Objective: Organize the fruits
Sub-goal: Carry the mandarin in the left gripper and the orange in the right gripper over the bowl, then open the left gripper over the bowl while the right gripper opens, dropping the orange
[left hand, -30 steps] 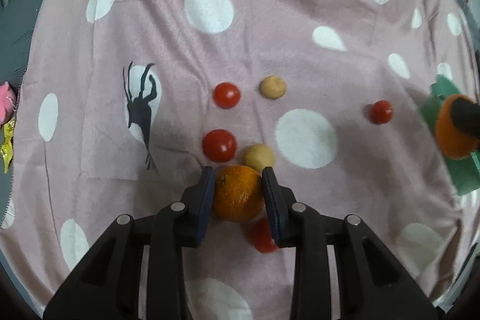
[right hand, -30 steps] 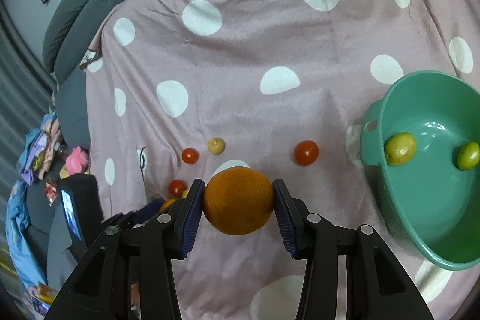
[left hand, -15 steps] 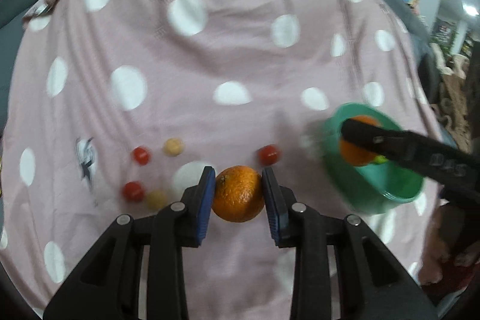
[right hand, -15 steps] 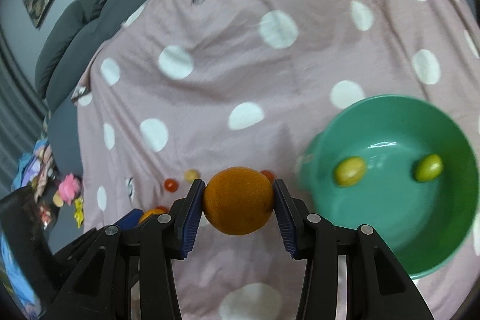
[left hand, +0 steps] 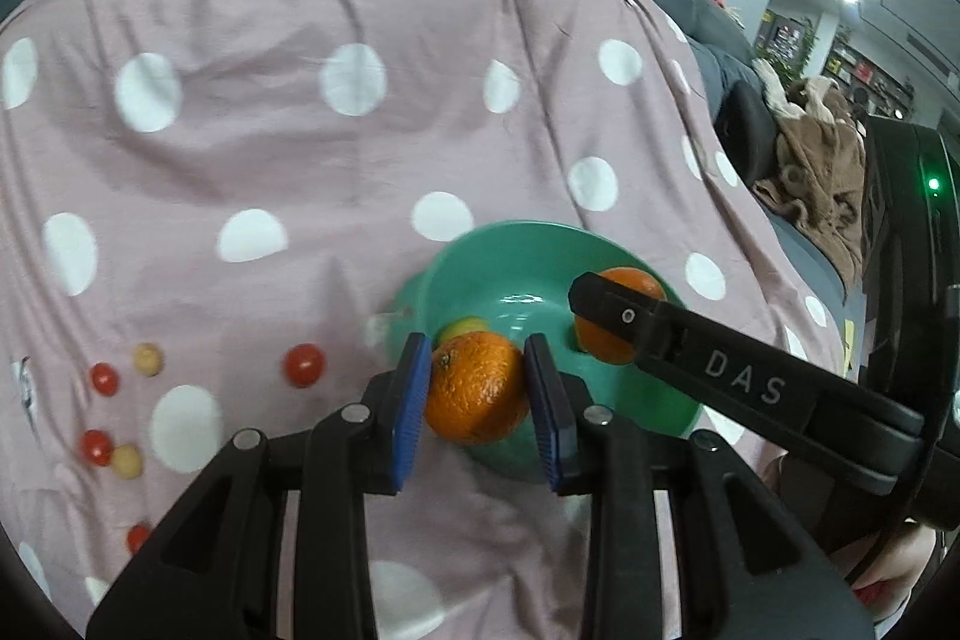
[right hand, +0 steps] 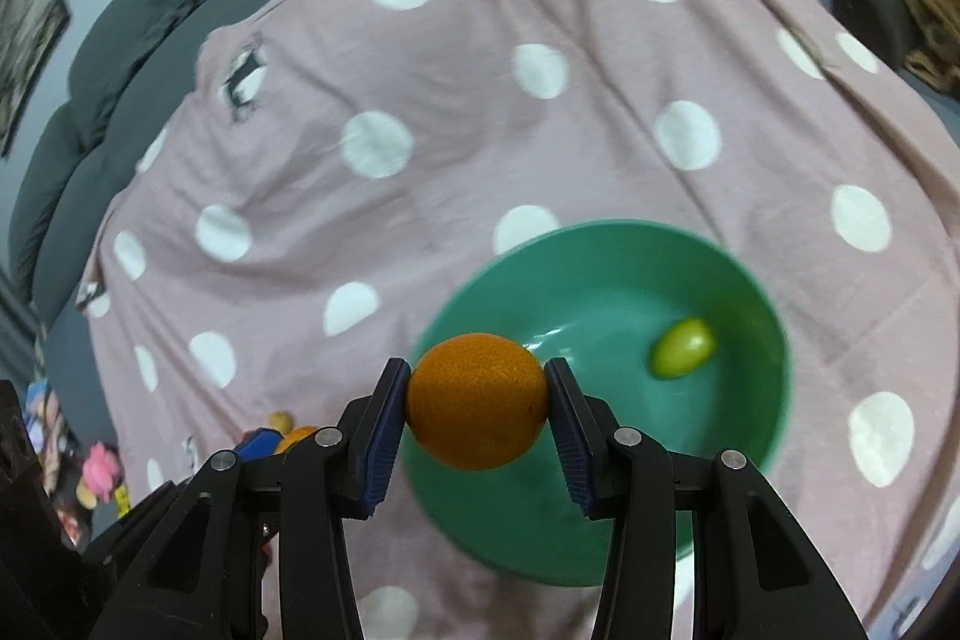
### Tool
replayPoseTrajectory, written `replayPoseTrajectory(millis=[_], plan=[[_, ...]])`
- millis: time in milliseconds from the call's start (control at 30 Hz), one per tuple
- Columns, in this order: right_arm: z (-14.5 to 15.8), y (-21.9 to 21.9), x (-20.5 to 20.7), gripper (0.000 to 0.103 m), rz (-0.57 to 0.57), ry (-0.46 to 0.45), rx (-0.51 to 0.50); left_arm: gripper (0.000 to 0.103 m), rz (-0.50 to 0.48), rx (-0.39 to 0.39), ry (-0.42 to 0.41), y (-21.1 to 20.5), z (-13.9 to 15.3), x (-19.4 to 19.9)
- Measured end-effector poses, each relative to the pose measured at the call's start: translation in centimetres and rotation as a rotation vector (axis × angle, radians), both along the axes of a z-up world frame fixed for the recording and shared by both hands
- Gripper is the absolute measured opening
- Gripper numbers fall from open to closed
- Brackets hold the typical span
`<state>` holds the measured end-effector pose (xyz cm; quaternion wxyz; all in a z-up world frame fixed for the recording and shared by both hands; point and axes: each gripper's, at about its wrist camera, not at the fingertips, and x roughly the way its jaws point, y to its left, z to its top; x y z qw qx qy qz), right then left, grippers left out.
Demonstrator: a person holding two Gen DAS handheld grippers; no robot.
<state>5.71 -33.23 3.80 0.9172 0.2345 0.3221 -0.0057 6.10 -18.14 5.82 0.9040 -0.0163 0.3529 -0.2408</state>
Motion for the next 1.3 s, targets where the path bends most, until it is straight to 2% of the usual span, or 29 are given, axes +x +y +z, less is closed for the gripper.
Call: replayPoseTrajectory(millis=[333,633,733,800,833,900,933,1067,1167,1300], plan=[[-1.6,-3.0,0.0,0.048,-0.106,0.061,0.003,0.032,-0.071,-0.008,0.043,-4.0,-1.6,1.4],[-2.5,-4.2,0.1,0.048,-0.145,0.096,0.016,0.033,-0.094,-0.022,0.076,-5.2,-3.2,2.0],[-2.4,-4.0,0.2,0.049,-0.14,0.103,-0.006,0.041,-0.09,-0.03,0.065,-4.8,-3.0,1.8],[-2.1,-3.9,0.0,0.052,-0.136,0.081,-0.019,0.056,-0.079,-0.035,0.051,-4.5,-2.7,1.6],[-1.8,-3.7,-0.2,0.054,-0.133,0.065,-0.029,0.058,-0.069,-0.04,0.046,-4.0,-2.5,1.5],[-1.3,-3.4,-0.3,0.068,-0.142,0.057,-0.049,0.058,-0.059,-0.034,0.052,-3.0,-1.9,1.4],[-1.0,-3.0,-0.4,0.069,-0.143,0.051,-0.063,0.059,-0.047,-0.026,0.049,-2.3,-1.6,1.2],[-0.2,-1.1,-0.1,0.07,-0.1,0.021,-0.116,0.068,0.058,-0.006,0.013,2.3,-0.6,0.2],[0.4,0.7,0.0,0.07,-0.084,0.005,-0.144,0.068,0.152,0.024,0.027,6.6,-0.4,-0.3],[1.2,3.9,0.0,0.07,0.028,-0.074,-0.127,0.072,0.293,0.041,0.011,13.1,-0.5,-1.5]])
